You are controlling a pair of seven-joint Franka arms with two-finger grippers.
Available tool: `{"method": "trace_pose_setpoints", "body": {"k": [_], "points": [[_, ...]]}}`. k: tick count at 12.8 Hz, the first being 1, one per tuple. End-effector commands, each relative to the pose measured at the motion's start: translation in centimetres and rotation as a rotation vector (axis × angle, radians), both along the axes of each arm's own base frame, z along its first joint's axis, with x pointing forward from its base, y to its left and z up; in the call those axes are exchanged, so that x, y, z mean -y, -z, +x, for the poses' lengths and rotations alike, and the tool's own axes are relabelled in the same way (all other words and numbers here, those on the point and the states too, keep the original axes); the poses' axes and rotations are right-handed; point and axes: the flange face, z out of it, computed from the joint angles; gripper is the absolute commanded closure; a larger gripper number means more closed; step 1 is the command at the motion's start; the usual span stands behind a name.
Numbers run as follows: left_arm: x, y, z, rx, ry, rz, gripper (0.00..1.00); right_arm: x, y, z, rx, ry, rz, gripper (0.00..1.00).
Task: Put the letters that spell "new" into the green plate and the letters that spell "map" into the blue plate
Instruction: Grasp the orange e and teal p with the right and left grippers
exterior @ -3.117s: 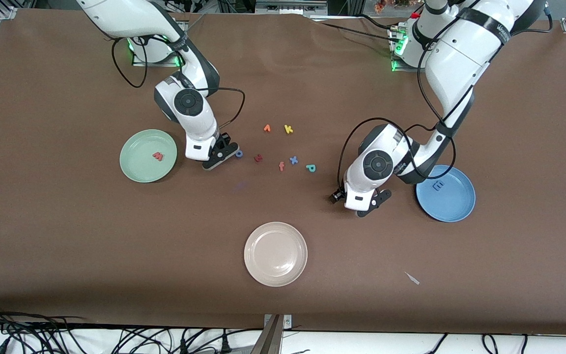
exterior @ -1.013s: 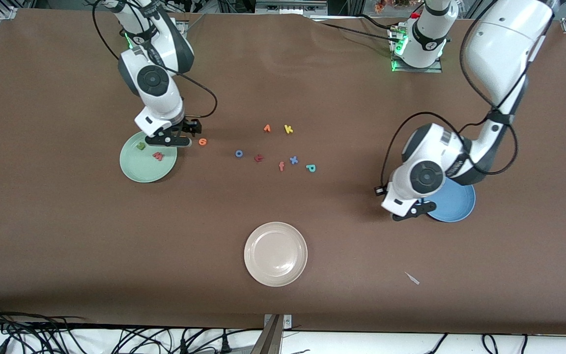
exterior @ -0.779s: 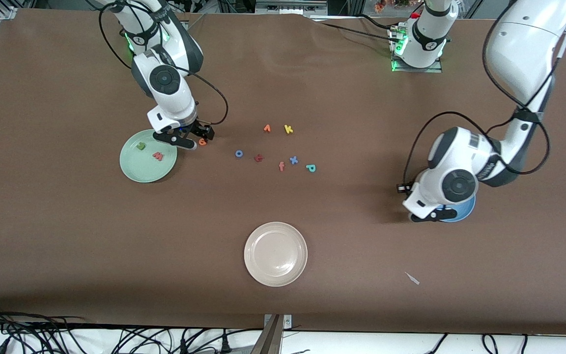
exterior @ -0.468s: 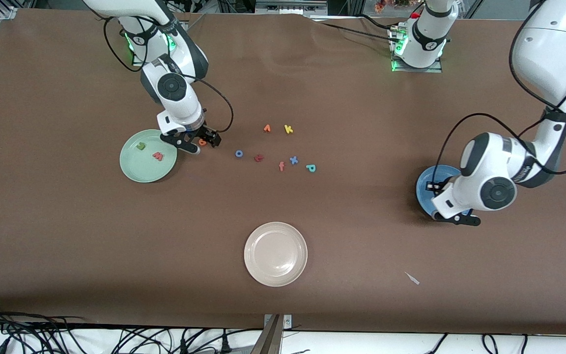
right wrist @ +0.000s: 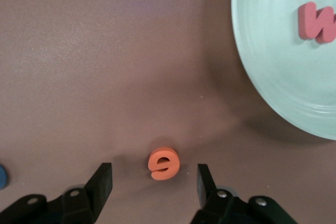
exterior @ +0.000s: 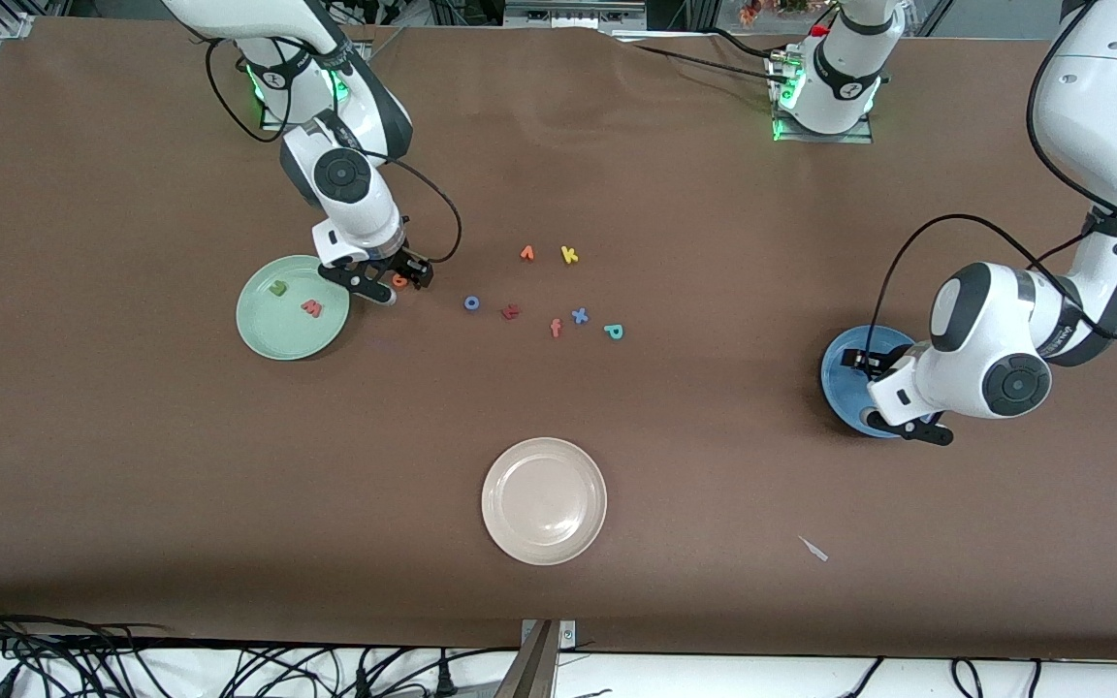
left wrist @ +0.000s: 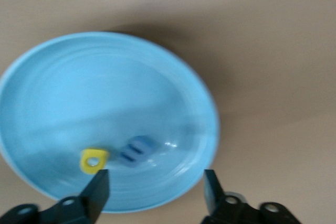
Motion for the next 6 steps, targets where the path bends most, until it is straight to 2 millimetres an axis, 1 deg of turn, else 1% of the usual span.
{"method": "trace_pose_setpoints", "body": {"k": [1,4,5,6], "points": [[4.0,-2.2,-1.6,0.037,-0.101,0.007,0.00,-0.5,0.8,-0.3,0.004,0.010,0.019,0.27],[10.5,-2.2,-4.2,0.118,-0.264,0.019,0.00,-0.3,1.1,-0.5,0.001,0.010,0.017,0.27],[12.9,-2.1,-5.1,0.124,-0.315,0.022,0.00,-0.3,1.1,-0.5,0.001,0.010,0.018,0.29],[15.0,-2.2,-5.5,0.139,-0.357,0.024,0.00,-0.3,1.2,-0.4,0.002,0.011,0.020,0.34]]}}
